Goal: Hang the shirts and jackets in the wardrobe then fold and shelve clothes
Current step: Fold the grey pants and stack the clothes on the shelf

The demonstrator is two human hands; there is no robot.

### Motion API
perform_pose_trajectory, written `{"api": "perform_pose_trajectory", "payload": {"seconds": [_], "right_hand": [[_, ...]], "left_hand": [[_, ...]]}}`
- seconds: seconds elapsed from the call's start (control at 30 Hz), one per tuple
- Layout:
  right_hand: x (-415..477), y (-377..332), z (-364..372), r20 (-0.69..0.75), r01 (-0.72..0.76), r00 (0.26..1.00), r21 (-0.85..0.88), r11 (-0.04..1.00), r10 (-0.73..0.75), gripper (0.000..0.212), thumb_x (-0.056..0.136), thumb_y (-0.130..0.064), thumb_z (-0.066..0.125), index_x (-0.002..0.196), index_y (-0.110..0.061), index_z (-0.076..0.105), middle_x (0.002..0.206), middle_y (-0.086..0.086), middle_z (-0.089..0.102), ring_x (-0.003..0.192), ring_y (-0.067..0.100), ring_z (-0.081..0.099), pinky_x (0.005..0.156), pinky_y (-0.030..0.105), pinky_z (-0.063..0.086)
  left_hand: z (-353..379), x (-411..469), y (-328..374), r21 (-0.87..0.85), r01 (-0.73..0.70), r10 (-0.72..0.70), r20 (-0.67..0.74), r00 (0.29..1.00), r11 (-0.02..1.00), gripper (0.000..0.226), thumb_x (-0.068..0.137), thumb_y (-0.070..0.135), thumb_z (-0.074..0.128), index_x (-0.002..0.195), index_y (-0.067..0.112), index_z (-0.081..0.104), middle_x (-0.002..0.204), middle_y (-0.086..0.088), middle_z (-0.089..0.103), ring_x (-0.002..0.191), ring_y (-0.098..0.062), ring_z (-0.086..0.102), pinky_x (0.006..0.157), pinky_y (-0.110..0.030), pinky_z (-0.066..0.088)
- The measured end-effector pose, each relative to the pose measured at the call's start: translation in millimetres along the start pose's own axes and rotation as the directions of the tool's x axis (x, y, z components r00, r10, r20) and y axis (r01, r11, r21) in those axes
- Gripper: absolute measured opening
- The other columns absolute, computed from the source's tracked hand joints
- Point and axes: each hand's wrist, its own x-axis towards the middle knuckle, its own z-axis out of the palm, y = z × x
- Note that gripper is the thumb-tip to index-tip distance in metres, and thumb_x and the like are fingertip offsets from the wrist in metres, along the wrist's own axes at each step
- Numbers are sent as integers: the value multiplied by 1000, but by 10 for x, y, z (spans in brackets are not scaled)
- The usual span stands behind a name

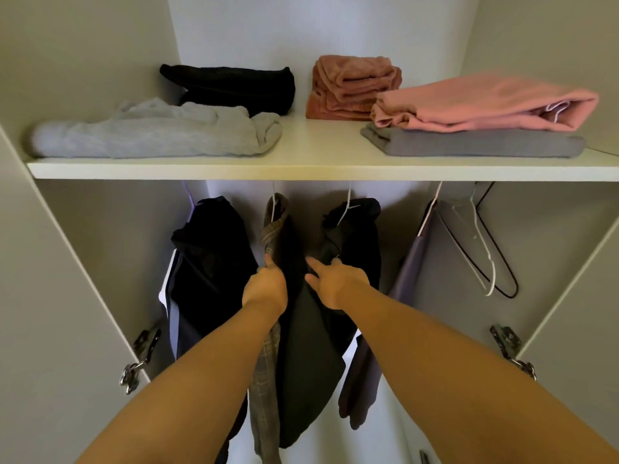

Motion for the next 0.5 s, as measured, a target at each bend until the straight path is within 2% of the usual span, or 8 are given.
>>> {"api": "perform_pose_trajectory", "payload": {"seconds": [0.07, 0.17, 0.23, 0.3, 0.4, 0.5], "right_hand": [[-22, -3, 2, 25, -19, 999, -18, 1000, 19, 52, 107, -42, 31, 155, -29, 17, 152, 17, 35, 130, 35, 46, 93, 45, 48], [-84, 48, 28, 12, -83, 997, 74, 994, 82, 51, 106, -48, 28, 141, -13, 43, 135, 14, 52, 118, 33, 54, 89, 43, 46], [-116, 92, 69, 40, -93, 995, 91, 991, 90, 48, 106, -45, 31, 136, -11, 47, 131, 13, 55, 114, 32, 57, 84, 40, 44], [-161, 108, 71, 56, -99, 994, 60, 993, 96, 43, 106, -40, 35, 135, -11, 48, 130, 11, 57, 112, 30, 58, 79, 38, 42], [-255, 28, -17, 39, -93, 995, -52, 994, 95, 35, 104, -31, 41, 133, -15, 52, 129, 10, 57, 111, 30, 58, 75, 38, 40], [-409, -170, -196, -60, -47, 997, -5, 999, 46, 31, 103, -28, 40, 126, -16, 56, 125, 10, 58, 108, 30, 59, 75, 37, 44]], "left_hand": [[-7, 14, -77, 3, 24, -24, -2, 1000, 1000, 87, 95, 5, 56, 157, 3, -4, 131, -19, 56, 109, -31, 63, 84, -37, 55], [-24, 16, -192, 30, 38, -38, 12, 999, 999, 85, 94, 0, 52, 157, 0, -5, 129, -18, 58, 107, -32, 63, 77, -37, 53], [-19, -15, -248, 50, 9, -10, 6, 1000, 999, 87, 94, -2, 51, 157, 4, -8, 115, -15, 64, 86, -27, 64, 62, -35, 50], [-29, -70, -283, 48, -24, 23, 9, 1000, 999, 88, 93, -2, 50, 157, 8, -9, 104, -14, 65, 74, -24, 62, 57, -36, 50], [-91, -191, -320, -2, -78, 78, 8, 997, 997, 83, 95, 3, 47, 158, 8, -6, 111, -15, 64, 86, -30, 65, 68, -40, 55], [-210, -445, -390, -91, -146, 144, -32, 989, 985, 77, 99, 14, 48, 160, 8, 2, 126, -14, 58, 97, -32, 63, 80, -45, 56]]}}
